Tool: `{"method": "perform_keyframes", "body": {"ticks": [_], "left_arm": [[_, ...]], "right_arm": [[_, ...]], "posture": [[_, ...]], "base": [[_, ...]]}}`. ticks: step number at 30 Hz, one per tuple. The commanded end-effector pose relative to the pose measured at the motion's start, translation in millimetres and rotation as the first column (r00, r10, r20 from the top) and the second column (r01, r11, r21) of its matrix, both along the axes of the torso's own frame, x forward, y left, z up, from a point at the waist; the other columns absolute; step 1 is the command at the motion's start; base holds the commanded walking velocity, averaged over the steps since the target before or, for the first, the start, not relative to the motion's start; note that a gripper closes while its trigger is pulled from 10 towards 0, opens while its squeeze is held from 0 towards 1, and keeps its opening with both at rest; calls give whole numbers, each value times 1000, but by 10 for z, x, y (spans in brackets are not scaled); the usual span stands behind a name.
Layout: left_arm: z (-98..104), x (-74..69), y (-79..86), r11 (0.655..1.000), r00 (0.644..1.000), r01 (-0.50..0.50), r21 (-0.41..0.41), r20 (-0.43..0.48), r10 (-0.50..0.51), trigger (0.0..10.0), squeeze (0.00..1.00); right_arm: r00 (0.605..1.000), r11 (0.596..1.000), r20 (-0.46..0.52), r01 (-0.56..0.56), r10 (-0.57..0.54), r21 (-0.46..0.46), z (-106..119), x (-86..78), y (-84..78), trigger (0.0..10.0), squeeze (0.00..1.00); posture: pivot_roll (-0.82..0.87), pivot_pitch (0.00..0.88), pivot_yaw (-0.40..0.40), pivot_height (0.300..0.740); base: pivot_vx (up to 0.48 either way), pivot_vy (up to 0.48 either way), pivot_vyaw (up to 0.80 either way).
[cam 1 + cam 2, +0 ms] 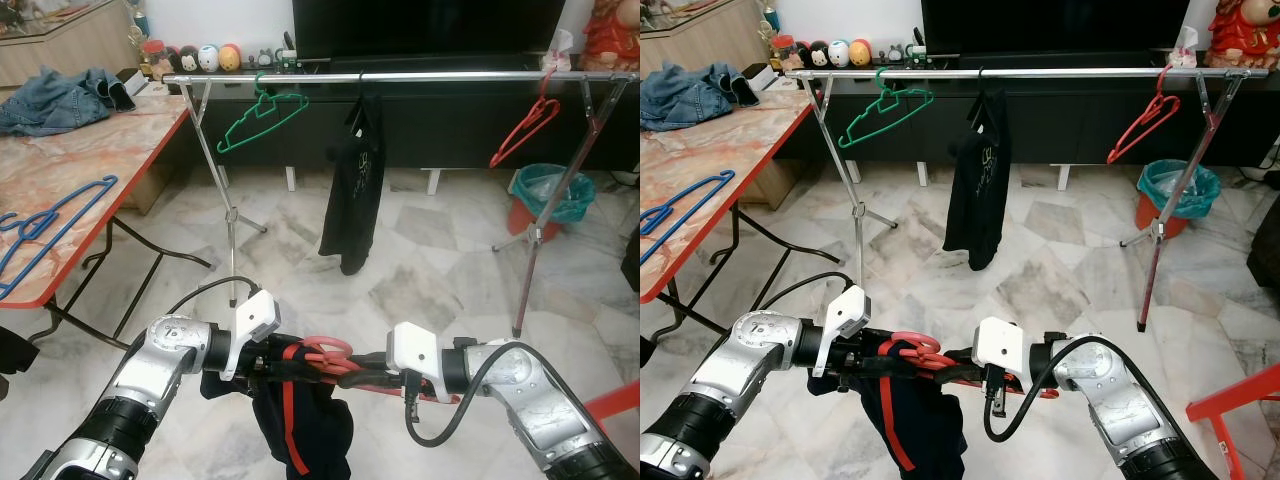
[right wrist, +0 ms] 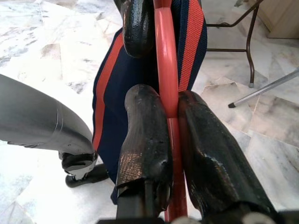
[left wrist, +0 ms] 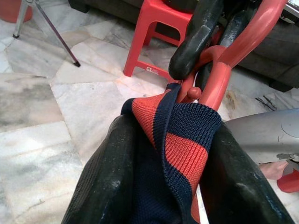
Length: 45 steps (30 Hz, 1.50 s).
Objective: Hang hanger
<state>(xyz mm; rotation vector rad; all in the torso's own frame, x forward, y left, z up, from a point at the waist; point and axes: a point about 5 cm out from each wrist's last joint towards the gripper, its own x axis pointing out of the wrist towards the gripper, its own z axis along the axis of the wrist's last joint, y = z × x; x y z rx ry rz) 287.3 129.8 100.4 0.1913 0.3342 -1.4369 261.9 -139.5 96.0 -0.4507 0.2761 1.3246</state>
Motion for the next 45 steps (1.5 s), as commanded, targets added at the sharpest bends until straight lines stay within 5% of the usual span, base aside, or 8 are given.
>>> {"method": "perform_keyframes", "body": {"ticks": [1, 17, 18, 19, 36, 45], "left_arm": [[-16, -80, -117, 995, 995, 98, 9, -14, -97, 0, 0], [-4, -69, -148, 996, 996, 93, -4, -12, -93, 0, 0], [-4, -70, -150, 996, 996, 92, -5, -13, -92, 0, 0], [-5, -72, -152, 996, 996, 91, -6, -13, -91, 0, 0], [-32, -74, -125, 997, 997, 81, 5, -19, -81, 0, 0], [-52, -86, -133, 996, 996, 88, 12, -20, -88, 0, 0]], "right_arm": [[997, 998, 79, 2, -8, 69, 170, 68, 91, 10000, 0], [997, 997, 71, 9, -14, 76, 159, 67, 98, 10000, 24], [998, 997, 69, 9, -14, 76, 159, 63, 96, 10000, 678], [998, 997, 63, 5, -10, 78, 159, 57, 94, 10000, 1000], [998, 998, 58, 7, -11, 63, 164, 28, 37, 10000, 1000], [997, 997, -31, -73, 73, 1, 85, -143, -96, 10000, 1000]], "posture": [[15, 19, 78, 740], [16, 20, 76, 740], [16, 20, 76, 740], [15, 23, 74, 740], [7, 35, 73, 740], [2, 35, 72, 740]], "base": [[0, 0, 0], [0, 0, 0], [0, 0, 0], [0, 0, 0], [0, 0, 0], [0, 0, 0]]}}
